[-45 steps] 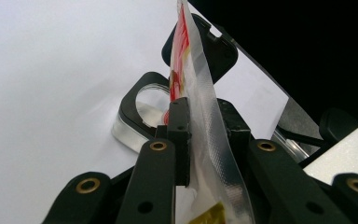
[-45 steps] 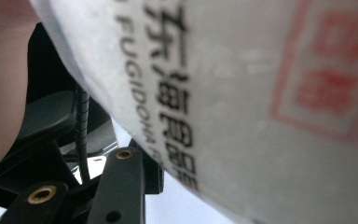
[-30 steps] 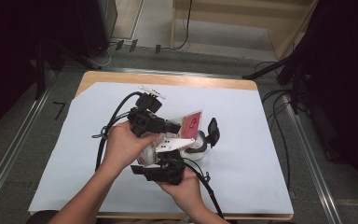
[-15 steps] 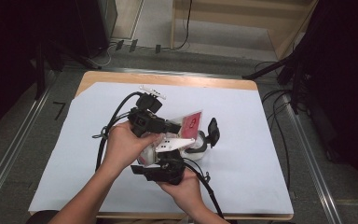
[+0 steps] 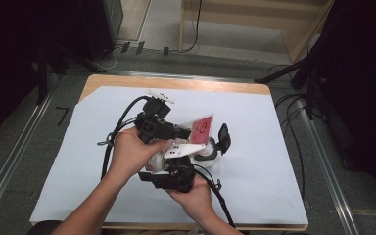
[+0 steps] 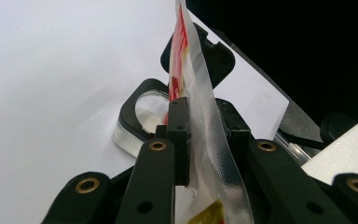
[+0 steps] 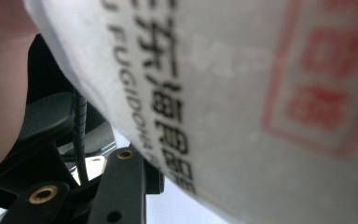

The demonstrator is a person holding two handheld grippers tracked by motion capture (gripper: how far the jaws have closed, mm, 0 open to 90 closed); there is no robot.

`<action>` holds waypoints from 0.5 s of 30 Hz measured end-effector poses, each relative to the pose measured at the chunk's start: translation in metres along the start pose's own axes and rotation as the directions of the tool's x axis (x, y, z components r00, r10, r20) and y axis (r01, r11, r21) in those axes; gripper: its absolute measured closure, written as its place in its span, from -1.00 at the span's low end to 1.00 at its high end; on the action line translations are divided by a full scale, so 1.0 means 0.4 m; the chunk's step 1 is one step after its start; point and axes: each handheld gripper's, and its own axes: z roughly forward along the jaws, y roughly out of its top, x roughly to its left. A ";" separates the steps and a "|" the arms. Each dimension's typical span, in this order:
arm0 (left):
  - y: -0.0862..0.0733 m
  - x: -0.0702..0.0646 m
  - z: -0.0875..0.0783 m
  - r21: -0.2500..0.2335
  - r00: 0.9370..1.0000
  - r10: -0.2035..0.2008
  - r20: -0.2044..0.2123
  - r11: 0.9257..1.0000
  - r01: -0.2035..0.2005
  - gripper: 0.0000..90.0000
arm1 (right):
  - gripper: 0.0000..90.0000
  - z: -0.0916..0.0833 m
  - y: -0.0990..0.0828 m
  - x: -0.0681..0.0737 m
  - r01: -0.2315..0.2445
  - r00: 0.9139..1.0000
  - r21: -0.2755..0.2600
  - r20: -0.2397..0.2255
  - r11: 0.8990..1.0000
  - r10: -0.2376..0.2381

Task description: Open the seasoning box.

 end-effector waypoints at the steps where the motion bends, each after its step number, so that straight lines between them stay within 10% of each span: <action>1: 0.000 0.000 0.000 0.000 1.000 0.004 0.000 1.000 -0.004 0.75 | 0.38 0.000 0.001 0.000 0.000 1.000 -0.001 0.000 1.000 0.000; 15: 0.000 0.004 0.008 0.006 1.000 0.010 0.001 1.000 -0.010 0.70 | 0.38 0.001 0.000 -0.005 -0.031 0.999 -0.003 -0.019 1.000 0.031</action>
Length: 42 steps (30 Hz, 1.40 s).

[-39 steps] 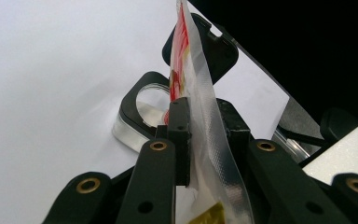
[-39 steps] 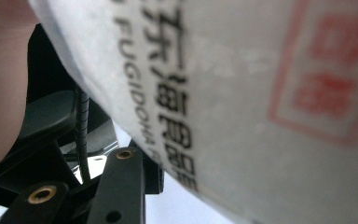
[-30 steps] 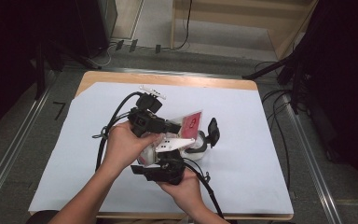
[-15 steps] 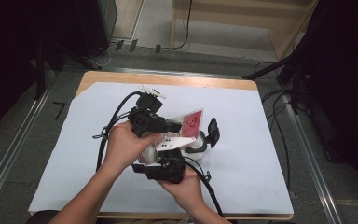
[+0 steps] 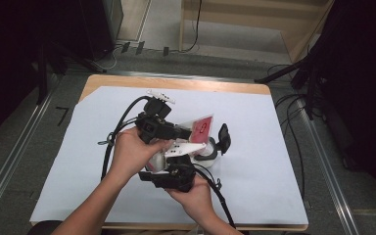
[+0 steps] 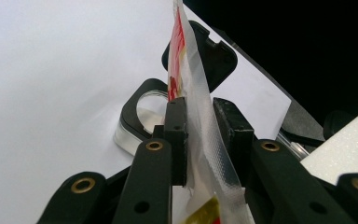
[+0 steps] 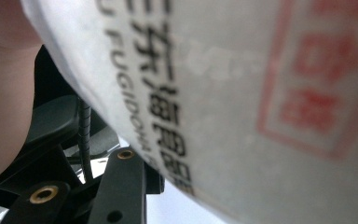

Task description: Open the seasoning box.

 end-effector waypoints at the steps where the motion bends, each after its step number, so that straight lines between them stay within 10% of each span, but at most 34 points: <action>1: 0.000 -0.001 -0.001 0.003 1.000 0.006 -0.006 1.000 -0.006 0.70 | 0.38 0.000 0.000 0.000 -0.001 1.000 0.000 0.000 1.000 0.001; 42: -0.001 0.003 0.005 -0.021 1.000 0.021 0.010 1.000 -0.021 0.58 | 0.38 -0.004 0.002 0.000 -0.009 1.000 0.001 -0.010 1.000 0.009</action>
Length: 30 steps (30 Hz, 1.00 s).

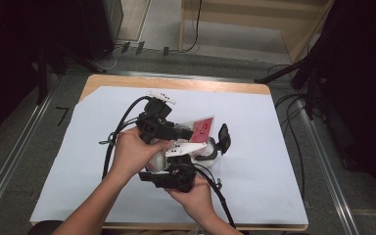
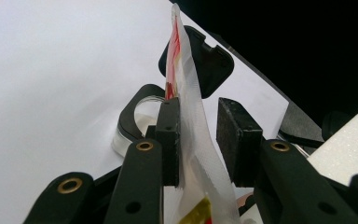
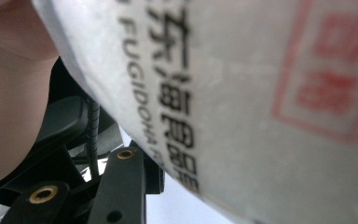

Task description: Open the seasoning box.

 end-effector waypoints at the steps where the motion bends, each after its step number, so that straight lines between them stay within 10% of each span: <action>1: 0.000 0.000 0.000 0.000 1.000 0.000 0.000 1.000 0.000 0.58 | 0.38 0.000 0.000 0.000 0.001 1.000 0.000 0.000 1.000 -0.001; 30: 0.003 -0.010 0.002 -0.014 1.000 0.002 -0.011 1.000 -0.002 0.58 | 0.38 -0.001 -0.001 0.008 0.014 0.999 -0.017 0.029 1.000 -0.014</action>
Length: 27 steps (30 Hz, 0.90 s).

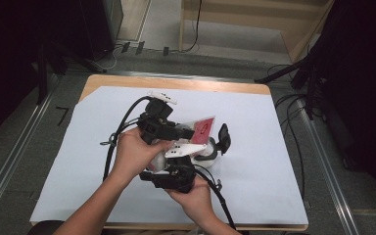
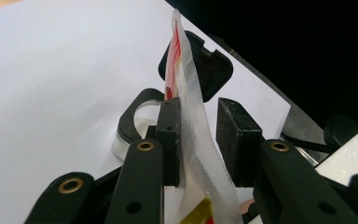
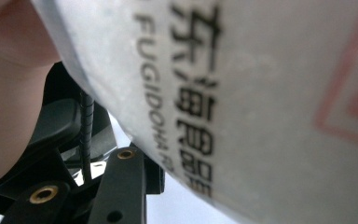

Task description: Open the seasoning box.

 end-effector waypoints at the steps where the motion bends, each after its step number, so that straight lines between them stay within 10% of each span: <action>1: 0.001 0.000 0.001 -0.002 1.000 -0.003 0.003 1.000 0.003 0.58 | 0.38 0.000 0.000 0.000 -0.002 1.000 -0.002 -0.002 1.000 0.002; 27: 0.010 -0.001 0.005 0.007 1.000 -0.003 0.011 1.000 0.003 0.62 | 0.38 -0.001 0.003 0.001 0.006 1.000 -0.011 0.016 1.000 -0.006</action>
